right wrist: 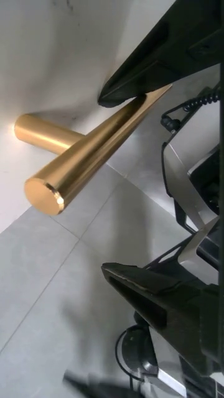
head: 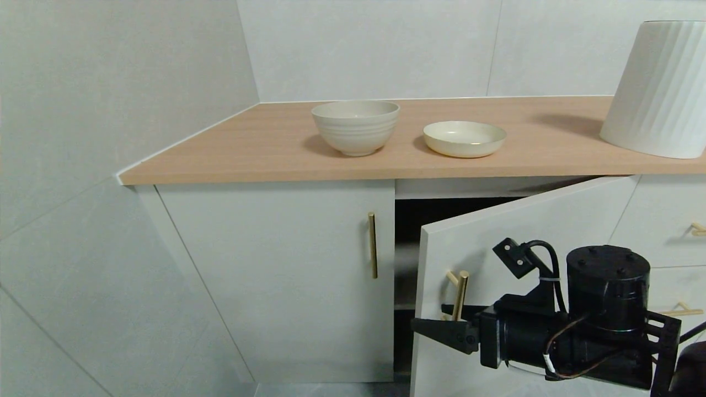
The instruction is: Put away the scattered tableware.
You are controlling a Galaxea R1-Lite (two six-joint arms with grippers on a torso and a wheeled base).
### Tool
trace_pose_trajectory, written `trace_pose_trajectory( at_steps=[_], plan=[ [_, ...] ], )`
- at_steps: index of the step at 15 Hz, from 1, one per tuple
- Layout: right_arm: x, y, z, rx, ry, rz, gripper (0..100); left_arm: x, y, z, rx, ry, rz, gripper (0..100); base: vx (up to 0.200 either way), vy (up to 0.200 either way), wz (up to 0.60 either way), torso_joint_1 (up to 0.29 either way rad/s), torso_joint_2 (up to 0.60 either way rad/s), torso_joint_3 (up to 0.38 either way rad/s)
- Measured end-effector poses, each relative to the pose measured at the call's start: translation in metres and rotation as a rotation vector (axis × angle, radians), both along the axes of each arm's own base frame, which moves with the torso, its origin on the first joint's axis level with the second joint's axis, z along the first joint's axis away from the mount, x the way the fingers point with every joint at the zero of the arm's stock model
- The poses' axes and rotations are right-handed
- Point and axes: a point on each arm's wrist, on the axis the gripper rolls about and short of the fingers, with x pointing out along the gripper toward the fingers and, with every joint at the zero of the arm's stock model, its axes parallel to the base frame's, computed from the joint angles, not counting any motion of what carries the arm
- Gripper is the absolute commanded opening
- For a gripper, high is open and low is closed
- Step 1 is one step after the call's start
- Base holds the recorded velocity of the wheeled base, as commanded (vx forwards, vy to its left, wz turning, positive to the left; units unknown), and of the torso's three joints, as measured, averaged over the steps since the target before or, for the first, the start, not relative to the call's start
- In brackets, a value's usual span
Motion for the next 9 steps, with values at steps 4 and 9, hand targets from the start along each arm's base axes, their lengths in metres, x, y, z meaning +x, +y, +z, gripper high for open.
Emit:
trace_pose_trajectory(
  at_steps=[4,9],
  plan=[
    [-0.007,0.0,0.005,0.008,-0.008,0.014,100,0.002,-0.004,0.058,0.002,0.072,-0.177,100,0.0,0.0,0.0,0.0,0.0,0.0],
    [-0.011,0.0,0.008,0.016,-0.02,0.024,100,0.092,-0.01,0.125,-0.048,0.34,-0.374,100,0.0,0.0,0.0,0.0,0.0,0.0]
  ],
)
